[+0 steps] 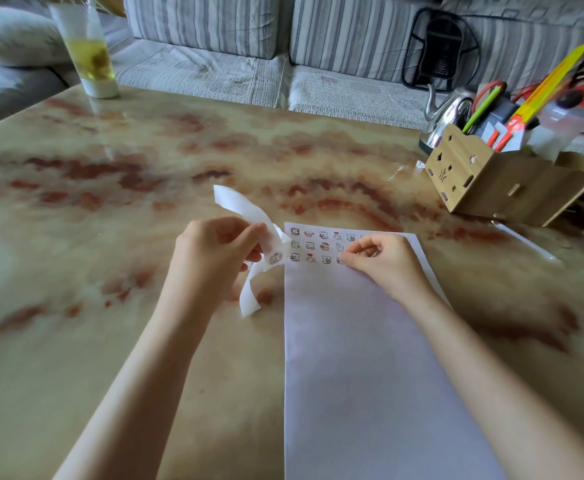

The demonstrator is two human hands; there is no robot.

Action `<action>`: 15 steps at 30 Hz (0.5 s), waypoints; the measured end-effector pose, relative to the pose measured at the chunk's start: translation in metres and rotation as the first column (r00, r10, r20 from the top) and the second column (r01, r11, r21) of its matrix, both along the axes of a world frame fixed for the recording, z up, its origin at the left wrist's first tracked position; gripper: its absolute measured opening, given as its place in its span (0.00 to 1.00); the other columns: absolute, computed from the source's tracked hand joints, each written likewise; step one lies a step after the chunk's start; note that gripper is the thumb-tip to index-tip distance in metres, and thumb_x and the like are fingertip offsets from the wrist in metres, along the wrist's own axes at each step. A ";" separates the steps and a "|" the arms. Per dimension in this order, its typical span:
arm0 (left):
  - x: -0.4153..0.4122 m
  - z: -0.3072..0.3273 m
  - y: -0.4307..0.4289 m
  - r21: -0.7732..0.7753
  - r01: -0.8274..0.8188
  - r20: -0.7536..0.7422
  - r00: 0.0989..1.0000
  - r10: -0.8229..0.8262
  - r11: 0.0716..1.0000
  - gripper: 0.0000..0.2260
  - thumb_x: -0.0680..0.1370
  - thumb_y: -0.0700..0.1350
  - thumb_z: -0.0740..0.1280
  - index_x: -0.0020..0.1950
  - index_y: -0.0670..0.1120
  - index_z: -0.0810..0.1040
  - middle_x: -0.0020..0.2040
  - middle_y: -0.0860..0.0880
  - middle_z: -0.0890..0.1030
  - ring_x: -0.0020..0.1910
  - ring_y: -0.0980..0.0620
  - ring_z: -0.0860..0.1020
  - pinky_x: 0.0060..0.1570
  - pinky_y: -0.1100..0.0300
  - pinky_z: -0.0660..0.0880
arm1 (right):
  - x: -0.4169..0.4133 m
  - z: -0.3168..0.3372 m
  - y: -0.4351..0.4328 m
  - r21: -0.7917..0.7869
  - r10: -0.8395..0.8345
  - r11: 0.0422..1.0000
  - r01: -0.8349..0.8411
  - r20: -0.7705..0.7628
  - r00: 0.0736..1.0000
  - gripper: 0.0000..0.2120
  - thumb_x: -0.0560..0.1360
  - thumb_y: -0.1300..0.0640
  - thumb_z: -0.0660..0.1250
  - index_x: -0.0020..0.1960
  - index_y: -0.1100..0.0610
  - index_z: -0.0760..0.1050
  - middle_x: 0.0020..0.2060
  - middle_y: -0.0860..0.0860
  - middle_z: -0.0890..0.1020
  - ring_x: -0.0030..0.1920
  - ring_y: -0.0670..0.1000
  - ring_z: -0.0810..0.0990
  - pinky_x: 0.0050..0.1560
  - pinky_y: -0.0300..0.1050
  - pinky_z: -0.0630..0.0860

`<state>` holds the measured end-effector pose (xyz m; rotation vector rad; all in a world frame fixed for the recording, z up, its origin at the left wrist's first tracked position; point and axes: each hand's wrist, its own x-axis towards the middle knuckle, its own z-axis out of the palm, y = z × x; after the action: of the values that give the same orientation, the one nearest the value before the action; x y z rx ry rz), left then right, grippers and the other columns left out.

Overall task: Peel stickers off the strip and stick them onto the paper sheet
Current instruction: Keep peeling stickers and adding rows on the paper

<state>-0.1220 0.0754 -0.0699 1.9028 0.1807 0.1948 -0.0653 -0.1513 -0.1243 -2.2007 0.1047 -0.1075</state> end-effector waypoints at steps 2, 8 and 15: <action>0.000 0.000 0.000 -0.002 -0.001 -0.001 1.000 0.001 1.000 0.09 0.75 0.46 0.67 0.37 0.47 0.84 0.34 0.50 0.84 0.39 0.49 0.83 0.49 0.52 0.80 | 0.001 0.001 -0.001 -0.006 0.011 1.000 -0.011 -0.003 1.000 0.10 0.68 0.54 0.75 0.42 0.49 0.75 0.30 0.44 0.76 0.32 0.44 0.73 0.42 0.45 0.70; -0.001 0.000 0.001 0.010 -0.001 -0.002 1.000 0.001 1.000 0.10 0.75 0.46 0.67 0.37 0.47 0.84 0.35 0.50 0.84 0.39 0.50 0.83 0.48 0.51 0.80 | 0.004 0.000 -0.002 -0.063 0.021 0.998 -0.022 -0.020 1.000 0.08 0.71 0.50 0.72 0.44 0.49 0.73 0.34 0.45 0.78 0.35 0.44 0.74 0.43 0.45 0.69; 0.001 -0.004 0.002 -0.008 0.004 0.003 1.000 -0.004 1.000 0.10 0.75 0.47 0.67 0.38 0.46 0.84 0.35 0.50 0.84 0.39 0.49 0.83 0.47 0.52 0.80 | 0.000 0.000 0.001 -0.148 0.005 0.989 -0.008 -0.022 1.000 0.07 0.72 0.51 0.70 0.46 0.49 0.73 0.34 0.44 0.76 0.38 0.44 0.74 0.38 0.42 0.65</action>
<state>-0.1209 0.0772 -0.0736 1.8942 0.1757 0.1941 -0.0651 -0.1499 -0.1247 -2.3509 0.1049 -0.0904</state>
